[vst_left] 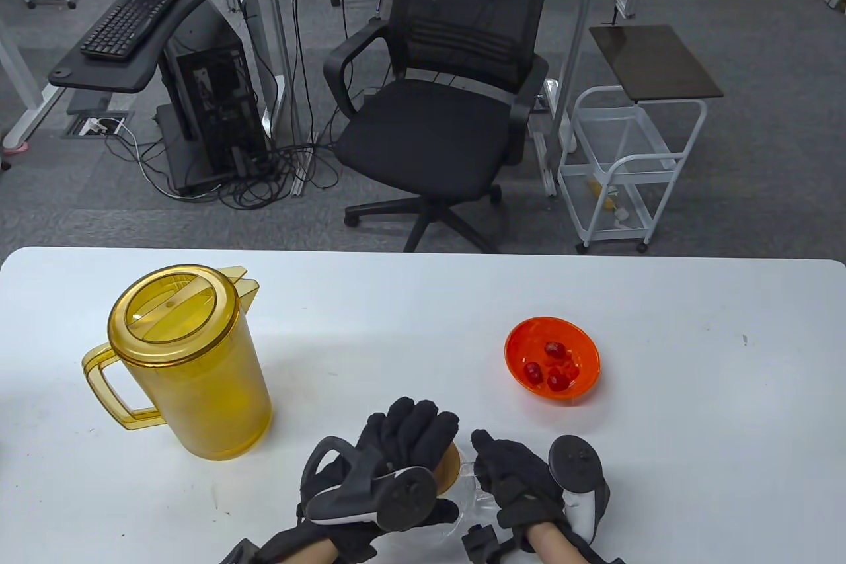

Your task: Make wolfberry and red date tea

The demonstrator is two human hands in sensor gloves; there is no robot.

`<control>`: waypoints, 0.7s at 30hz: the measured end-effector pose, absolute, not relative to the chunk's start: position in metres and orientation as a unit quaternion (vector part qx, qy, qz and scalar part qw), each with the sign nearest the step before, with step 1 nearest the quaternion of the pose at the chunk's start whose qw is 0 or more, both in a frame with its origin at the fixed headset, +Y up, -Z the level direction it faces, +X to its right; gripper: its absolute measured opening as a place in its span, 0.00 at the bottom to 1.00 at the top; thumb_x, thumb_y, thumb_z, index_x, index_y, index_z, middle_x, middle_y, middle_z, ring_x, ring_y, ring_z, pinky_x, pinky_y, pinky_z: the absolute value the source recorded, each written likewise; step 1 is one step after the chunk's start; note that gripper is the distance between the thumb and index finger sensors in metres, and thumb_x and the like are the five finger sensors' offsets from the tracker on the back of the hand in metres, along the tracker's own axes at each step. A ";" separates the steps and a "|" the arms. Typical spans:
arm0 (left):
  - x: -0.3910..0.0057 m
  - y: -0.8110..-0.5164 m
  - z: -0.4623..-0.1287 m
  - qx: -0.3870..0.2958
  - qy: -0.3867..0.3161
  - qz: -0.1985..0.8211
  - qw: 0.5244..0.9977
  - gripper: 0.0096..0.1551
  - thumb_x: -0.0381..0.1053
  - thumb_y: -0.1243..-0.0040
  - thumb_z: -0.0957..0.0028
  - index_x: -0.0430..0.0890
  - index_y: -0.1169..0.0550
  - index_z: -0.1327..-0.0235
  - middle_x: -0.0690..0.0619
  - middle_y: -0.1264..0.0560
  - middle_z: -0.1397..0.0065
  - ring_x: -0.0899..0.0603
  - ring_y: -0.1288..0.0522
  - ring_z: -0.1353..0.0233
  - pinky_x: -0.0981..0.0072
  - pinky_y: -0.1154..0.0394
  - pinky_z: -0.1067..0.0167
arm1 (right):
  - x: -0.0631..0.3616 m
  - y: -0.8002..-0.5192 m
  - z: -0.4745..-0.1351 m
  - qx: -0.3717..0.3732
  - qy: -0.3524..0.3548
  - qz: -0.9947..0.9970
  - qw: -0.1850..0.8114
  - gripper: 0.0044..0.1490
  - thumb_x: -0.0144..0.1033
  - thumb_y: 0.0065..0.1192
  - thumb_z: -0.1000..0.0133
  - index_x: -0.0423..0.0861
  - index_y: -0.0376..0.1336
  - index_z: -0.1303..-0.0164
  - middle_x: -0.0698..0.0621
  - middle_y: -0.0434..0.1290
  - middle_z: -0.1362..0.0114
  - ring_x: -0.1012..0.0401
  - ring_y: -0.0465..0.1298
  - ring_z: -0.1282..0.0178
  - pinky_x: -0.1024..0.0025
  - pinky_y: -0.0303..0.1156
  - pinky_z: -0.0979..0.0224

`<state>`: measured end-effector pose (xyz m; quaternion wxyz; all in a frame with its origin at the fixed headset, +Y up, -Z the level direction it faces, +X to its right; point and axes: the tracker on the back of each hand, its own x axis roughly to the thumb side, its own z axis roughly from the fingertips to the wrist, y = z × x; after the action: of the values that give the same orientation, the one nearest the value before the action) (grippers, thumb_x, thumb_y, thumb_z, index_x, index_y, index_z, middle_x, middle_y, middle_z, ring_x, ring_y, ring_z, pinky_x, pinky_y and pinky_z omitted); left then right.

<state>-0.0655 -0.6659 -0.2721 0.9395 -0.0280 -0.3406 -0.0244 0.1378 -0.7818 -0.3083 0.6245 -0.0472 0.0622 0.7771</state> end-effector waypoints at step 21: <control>-0.043 -0.680 -0.290 -0.081 -0.325 -0.118 0.935 0.62 0.72 0.41 0.52 0.40 0.44 0.13 0.35 0.37 0.14 0.27 0.31 0.23 0.42 0.26 0.34 | 0.138 -0.782 -0.308 -0.046 0.061 0.779 0.623 0.24 0.45 0.58 0.38 0.38 0.72 0.82 0.44 0.74 0.67 0.46 0.73 0.55 0.37 0.61 0.34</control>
<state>-0.0434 -0.6800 -0.2904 0.9348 -0.0813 -0.3251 -0.1175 0.1379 -0.7819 -0.3082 0.6229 -0.0460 0.0609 0.7786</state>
